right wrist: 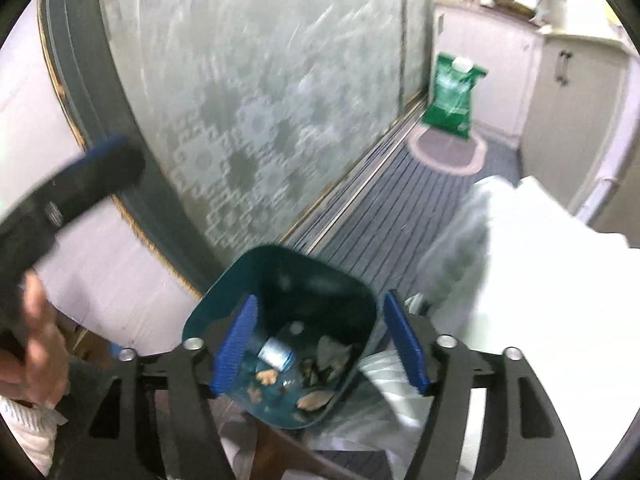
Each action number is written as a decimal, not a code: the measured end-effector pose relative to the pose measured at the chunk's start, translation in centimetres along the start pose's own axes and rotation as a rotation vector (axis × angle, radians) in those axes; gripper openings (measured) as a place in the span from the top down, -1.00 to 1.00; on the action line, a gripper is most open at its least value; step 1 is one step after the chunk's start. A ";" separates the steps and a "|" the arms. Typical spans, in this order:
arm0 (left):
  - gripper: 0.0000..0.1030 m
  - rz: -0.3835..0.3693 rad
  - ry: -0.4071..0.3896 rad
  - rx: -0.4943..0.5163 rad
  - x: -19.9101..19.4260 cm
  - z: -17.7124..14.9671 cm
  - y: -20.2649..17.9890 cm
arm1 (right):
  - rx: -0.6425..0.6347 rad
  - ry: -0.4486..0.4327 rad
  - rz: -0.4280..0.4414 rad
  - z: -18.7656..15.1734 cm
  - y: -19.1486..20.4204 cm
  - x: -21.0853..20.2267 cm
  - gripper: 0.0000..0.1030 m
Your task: Collect trash
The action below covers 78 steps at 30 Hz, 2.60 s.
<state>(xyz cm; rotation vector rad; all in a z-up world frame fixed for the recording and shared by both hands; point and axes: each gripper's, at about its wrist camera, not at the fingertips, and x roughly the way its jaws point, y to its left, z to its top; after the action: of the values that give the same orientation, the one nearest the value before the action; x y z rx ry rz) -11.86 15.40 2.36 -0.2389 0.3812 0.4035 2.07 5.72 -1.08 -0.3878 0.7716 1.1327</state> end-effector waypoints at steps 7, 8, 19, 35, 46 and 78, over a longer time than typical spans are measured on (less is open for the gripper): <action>-0.93 0.046 0.073 0.024 1.0 -2.0 -0.6 | 0.060 -0.125 -0.067 -0.5 -3.5 -6.2 -0.79; -0.94 0.060 0.094 0.035 1.2 -2.5 -0.9 | 0.071 -0.141 -0.077 -0.6 -4.0 -7.1 -0.83; -0.94 0.098 0.214 0.083 2.5 -5.3 -3.9 | 0.128 -0.245 -0.174 -2.6 -8.4 -15.8 -0.93; -0.94 0.132 0.262 0.028 3.1 -6.8 -5.2 | 0.037 -0.223 -0.076 -5.1 -8.6 -18.4 -0.93; -0.94 0.170 0.230 0.001 3.0 -6.8 -4.5 | 0.046 -0.236 -0.090 -5.1 -9.1 -18.5 -0.93; -0.94 0.143 0.218 -0.006 3.1 -6.3 -4.4 | 0.053 -0.224 -0.107 -5.2 -9.6 -17.7 -0.93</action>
<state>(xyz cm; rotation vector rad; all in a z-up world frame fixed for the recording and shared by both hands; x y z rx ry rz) -9.31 10.59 -3.86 -0.2631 0.6134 0.5214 5.36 -13.08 7.17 -0.2495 0.5766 1.0325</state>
